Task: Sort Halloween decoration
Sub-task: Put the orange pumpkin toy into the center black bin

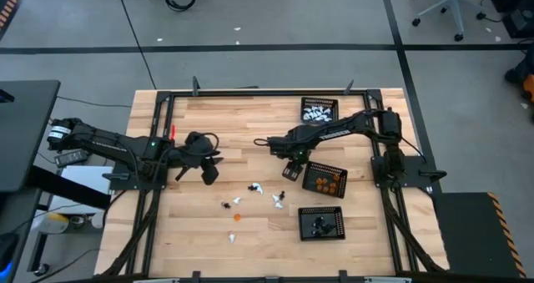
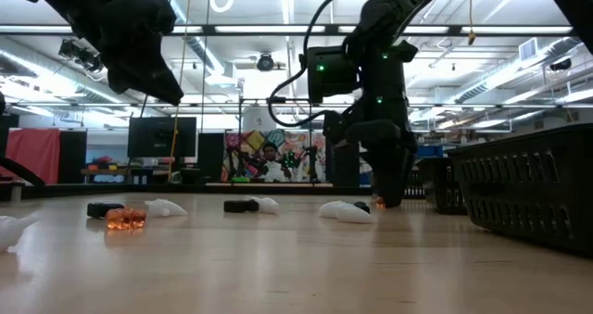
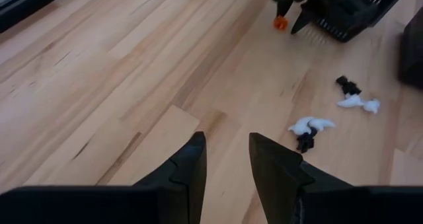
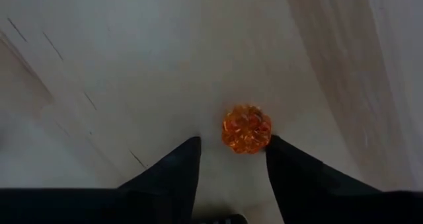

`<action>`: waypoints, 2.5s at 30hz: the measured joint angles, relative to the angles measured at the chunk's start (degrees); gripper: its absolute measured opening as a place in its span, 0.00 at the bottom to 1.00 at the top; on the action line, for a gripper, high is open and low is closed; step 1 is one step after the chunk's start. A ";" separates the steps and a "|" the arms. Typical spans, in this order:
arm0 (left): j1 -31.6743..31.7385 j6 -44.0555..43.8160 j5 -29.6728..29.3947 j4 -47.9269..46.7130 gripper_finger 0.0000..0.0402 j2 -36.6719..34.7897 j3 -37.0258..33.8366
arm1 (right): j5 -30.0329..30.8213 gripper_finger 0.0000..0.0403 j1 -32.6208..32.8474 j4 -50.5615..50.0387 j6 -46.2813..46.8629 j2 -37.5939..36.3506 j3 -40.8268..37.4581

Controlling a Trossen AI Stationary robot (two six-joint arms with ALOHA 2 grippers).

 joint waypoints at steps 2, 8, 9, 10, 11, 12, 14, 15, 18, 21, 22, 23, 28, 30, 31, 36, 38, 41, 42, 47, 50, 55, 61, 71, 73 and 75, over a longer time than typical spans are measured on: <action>-0.01 -0.03 0.00 1.22 0.31 0.00 -0.01 | 0.00 0.43 0.00 -0.19 0.62 0.04 0.46; -0.13 -2.90 0.00 4.65 0.31 0.00 0.01 | -0.80 0.42 0.16 -1.71 1.54 0.24 1.64; -0.16 -2.95 0.00 5.23 0.31 -0.01 0.00 | -0.86 0.41 0.17 -1.74 2.02 0.24 1.64; -0.28 -3.02 0.00 5.61 0.31 0.00 -0.02 | -1.06 0.41 0.17 -1.78 2.61 0.24 1.66; -0.46 -3.01 -0.01 5.92 0.31 0.00 -0.01 | -1.33 0.41 0.15 -1.79 3.25 0.24 1.67; -0.65 -2.81 0.00 6.23 0.31 0.00 0.00 | -1.56 0.41 0.13 -1.76 3.93 0.24 1.69; -1.00 -1.83 0.00 6.74 0.31 0.00 0.00 | -1.84 0.41 0.13 -1.74 5.38 0.24 1.71; -1.18 -1.02 -0.02 6.79 0.31 0.01 0.00 | -1.86 0.41 0.13 -1.74 6.16 0.24 1.71; -1.72 0.42 -0.02 6.77 0.31 0.01 -0.02 | -1.85 0.41 0.13 -1.76 7.42 0.24 1.73; -2.28 0.46 -0.02 6.79 0.31 0.01 0.01 | -2.04 0.41 0.13 -1.81 7.53 0.24 1.75; -2.45 0.46 -0.02 6.79 0.31 0.01 -0.01 | -2.05 0.41 0.13 -1.81 7.53 0.24 1.75; -2.58 0.46 -0.02 6.81 0.31 0.01 0.01 | -2.07 0.41 0.13 -1.83 7.53 0.24 1.75; -2.69 0.42 -0.02 8.17 0.31 0.01 0.00 | -2.17 0.41 0.13 -1.76 4.86 0.22 1.75; -2.69 -0.39 -0.02 8.49 0.31 0.01 0.00 | -2.30 0.41 0.13 -1.75 1.75 0.22 1.75; -2.69 -1.22 -0.02 8.59 0.31 0.01 0.01 | -2.32 0.41 0.13 -1.79 -0.27 0.22 1.76; -2.69 -4.32 -0.02 9.22 0.31 0.01 0.00 | -2.84 0.41 0.13 -1.29 -11.94 0.22 1.75; -2.69 -4.39 -0.03 9.21 0.31 0.02 -0.02 | -2.89 0.41 0.16 -1.27 -15.16 0.22 1.75; -2.69 -4.42 -0.03 9.19 0.31 0.03 0.01 | -2.49 0.41 0.17 -1.28 -17.53 0.22 1.75; -2.69 -4.42 -0.04 9.17 0.31 0.03 0.01 | -2.26 0.41 0.17 -1.28 -17.91 0.22 1.75; -2.69 -4.47 -0.03 9.14 0.31 0.03 0.01 | -1.22 0.41 0.24 -1.00 -17.29 0.20 1.74; -2.69 -4.51 -0.02 9.13 0.31 0.03 0.00 | -1.23 0.41 0.24 -0.76 -16.65 0.20 1.73; -2.69 -4.55 -0.04 9.08 0.31 0.03 0.01 | 1.41 0.41 0.99 -1.45 -15.11 0.24 2.97; -2.69 -4.52 -0.04 9.02 0.31 0.03 -0.01 | 4.68 0.41 2.04 -0.94 -15.19 0.31 4.43; -2.69 -4.55 -0.04 8.95 0.31 0.03 0.01 | 4.80 0.41 2.01 0.47 -14.55 0.06 2.08; -2.69 -4.55 -0.04 8.95 0.31 0.03 -0.01 | 4.72 0.41 2.01 1.05 -14.59 0.00 1.88; -2.69 -4.55 -0.04 8.95 0.31 0.03 -0.02 | 4.66 0.40 2.01 1.21 -14.63 0.00 1.86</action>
